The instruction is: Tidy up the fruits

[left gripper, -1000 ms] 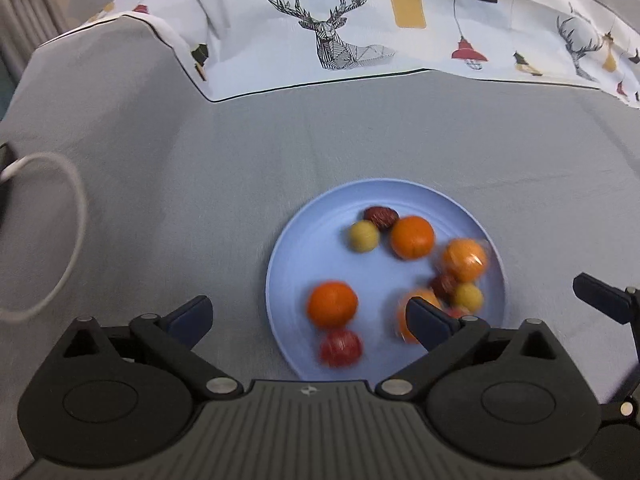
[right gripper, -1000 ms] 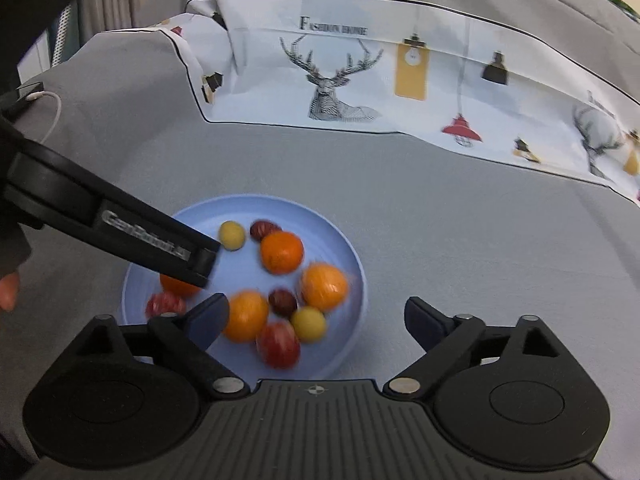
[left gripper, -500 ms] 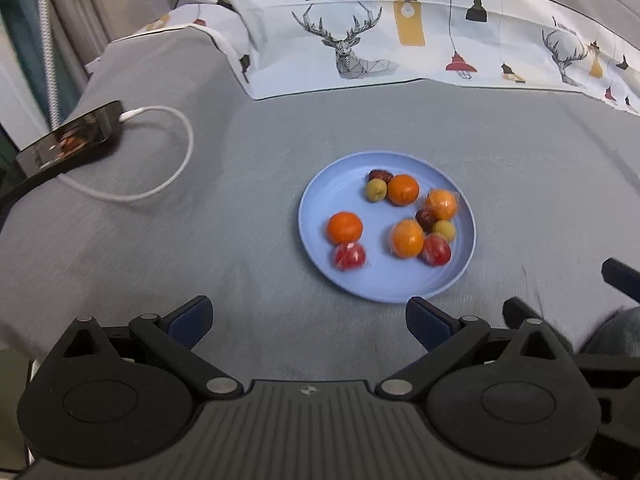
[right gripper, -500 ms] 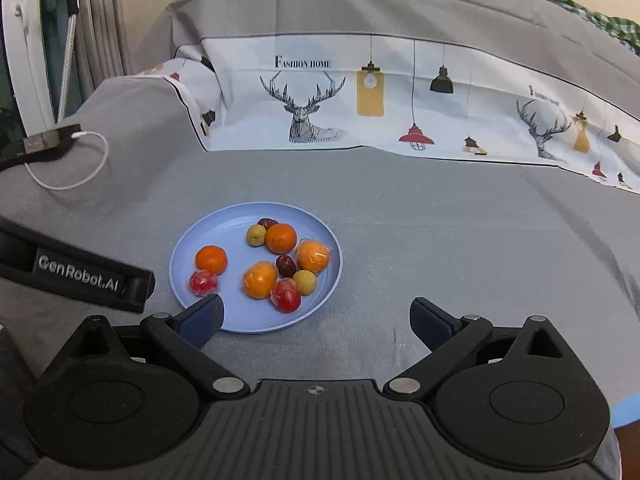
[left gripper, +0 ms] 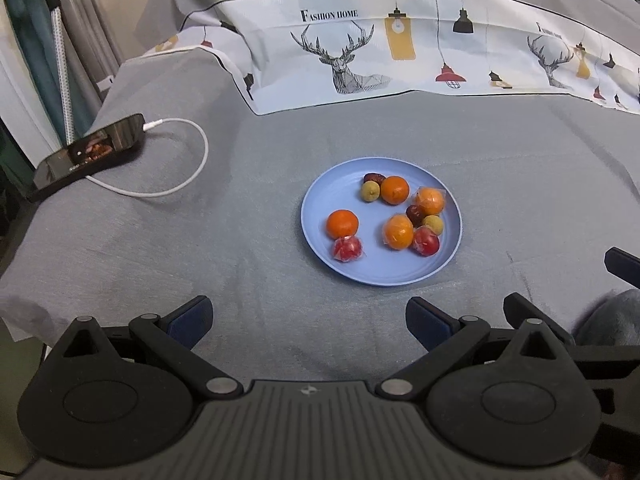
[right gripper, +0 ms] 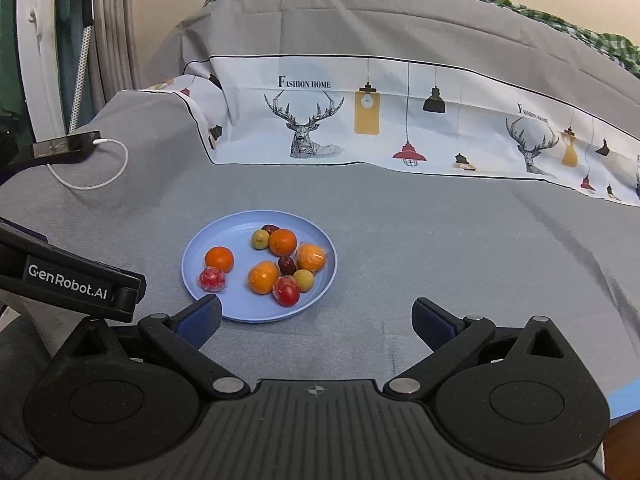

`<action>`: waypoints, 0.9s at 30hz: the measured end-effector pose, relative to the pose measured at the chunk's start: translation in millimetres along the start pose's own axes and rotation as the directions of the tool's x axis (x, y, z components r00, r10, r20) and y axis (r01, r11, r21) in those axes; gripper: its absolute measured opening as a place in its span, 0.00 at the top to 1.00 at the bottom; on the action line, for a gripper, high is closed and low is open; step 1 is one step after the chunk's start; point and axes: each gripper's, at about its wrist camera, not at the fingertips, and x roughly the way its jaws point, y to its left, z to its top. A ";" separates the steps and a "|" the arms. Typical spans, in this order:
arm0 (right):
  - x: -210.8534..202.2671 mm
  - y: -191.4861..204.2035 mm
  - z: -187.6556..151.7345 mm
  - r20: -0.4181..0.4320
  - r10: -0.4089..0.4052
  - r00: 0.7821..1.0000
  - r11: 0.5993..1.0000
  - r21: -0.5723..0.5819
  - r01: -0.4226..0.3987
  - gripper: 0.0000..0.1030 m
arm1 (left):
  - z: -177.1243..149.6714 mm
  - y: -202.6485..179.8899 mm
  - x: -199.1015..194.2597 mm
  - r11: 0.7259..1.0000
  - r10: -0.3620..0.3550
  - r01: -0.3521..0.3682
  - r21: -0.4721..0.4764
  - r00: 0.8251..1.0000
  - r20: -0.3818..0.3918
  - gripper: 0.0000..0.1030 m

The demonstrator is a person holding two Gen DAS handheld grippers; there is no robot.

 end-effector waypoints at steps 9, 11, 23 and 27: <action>-5.3 5.4 -1.3 0.001 0.011 1.000 1.000 -0.019 -0.011 0.01 | -4.5 0.2 -2.1 1.000 0.007 -0.007 -0.002 1.000 -0.003 0.00; -5.6 5.7 -0.9 0.004 0.009 1.000 1.000 -0.019 -0.008 0.01 | -4.3 0.9 -1.7 1.000 0.007 -0.007 -0.004 1.000 -0.004 0.00; -5.0 7.3 -1.5 0.003 -0.003 1.000 1.000 -0.022 0.003 0.01 | -5.4 2.6 0.2 1.000 0.012 -0.012 -0.006 1.000 -0.011 0.00; -4.7 7.6 -1.3 0.002 -0.003 1.000 1.000 -0.021 0.003 0.01 | -5.3 2.9 1.1 1.000 0.011 -0.011 -0.006 1.000 -0.015 0.00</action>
